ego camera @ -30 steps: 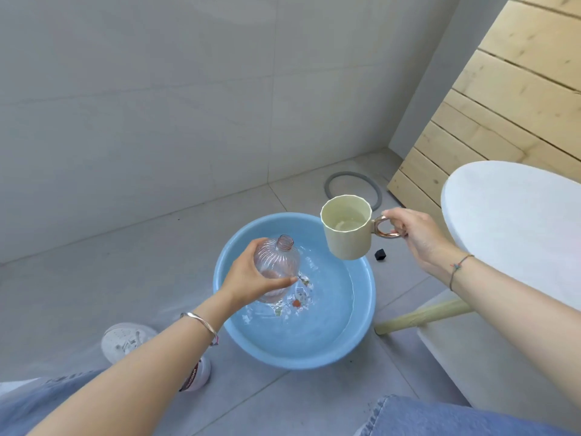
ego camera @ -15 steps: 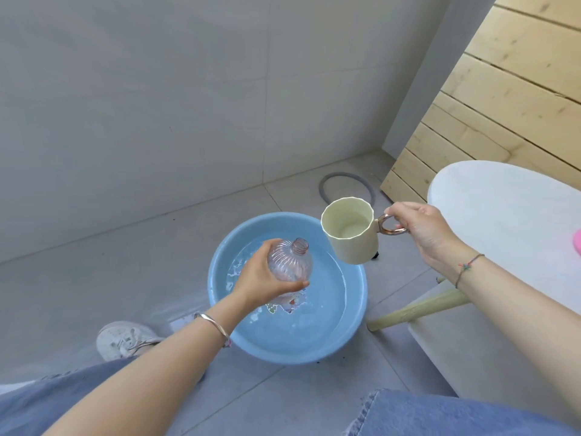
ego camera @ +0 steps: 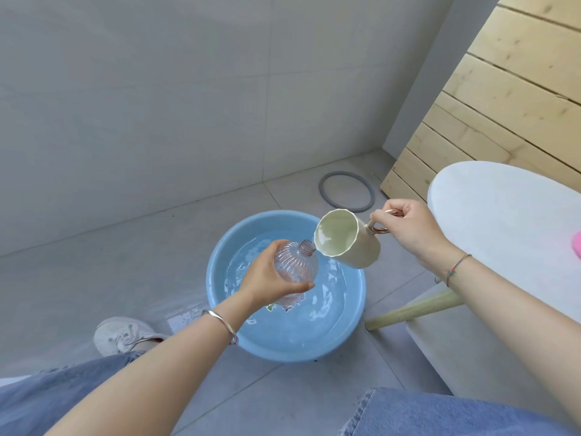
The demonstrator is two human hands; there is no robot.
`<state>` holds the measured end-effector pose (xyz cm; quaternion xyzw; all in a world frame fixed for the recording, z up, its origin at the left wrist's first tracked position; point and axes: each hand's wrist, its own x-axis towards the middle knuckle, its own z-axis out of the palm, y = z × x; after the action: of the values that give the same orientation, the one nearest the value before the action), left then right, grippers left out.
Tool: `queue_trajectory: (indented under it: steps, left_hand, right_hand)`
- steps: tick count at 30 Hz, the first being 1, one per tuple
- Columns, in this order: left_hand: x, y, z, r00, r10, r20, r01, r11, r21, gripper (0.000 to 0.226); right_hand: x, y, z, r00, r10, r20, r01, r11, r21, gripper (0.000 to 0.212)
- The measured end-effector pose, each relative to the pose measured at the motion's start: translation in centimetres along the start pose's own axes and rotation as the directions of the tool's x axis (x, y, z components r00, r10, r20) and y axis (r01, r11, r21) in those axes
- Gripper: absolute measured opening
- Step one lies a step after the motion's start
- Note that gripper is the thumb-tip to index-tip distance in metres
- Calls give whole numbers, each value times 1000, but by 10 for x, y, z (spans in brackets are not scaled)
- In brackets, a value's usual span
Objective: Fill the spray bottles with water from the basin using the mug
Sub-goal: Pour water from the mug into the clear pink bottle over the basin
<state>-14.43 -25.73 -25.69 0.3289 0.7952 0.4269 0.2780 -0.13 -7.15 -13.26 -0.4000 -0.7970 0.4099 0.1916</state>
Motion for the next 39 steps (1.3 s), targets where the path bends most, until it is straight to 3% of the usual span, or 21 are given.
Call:
queue_trajectory:
  steps: [4, 8, 14, 39]
  left_hand:
    - [0, 0, -2, 1000, -10, -2, 10, 1000, 7, 88]
    - [-1, -2, -2, 1000, -12, -4, 13, 1000, 7, 88]
    - [-1, -8, 1, 1000, -26, -5, 26, 1000, 13, 90]
    - [-4, -7, 5, 1000, -28, -6, 28, 999, 21, 90]
  right_hand:
    - [-1, -4, 0, 1000, -10, 4, 10, 1000, -25, 23]
    - [-1, -9, 0, 999, -30, -18, 29, 999, -17, 35]
    - [-4, -18, 0, 997, -72, -21, 71, 996, -54, 24]
    - [-1, -25, -1, 967, -248, -55, 230, 946, -229, 28]
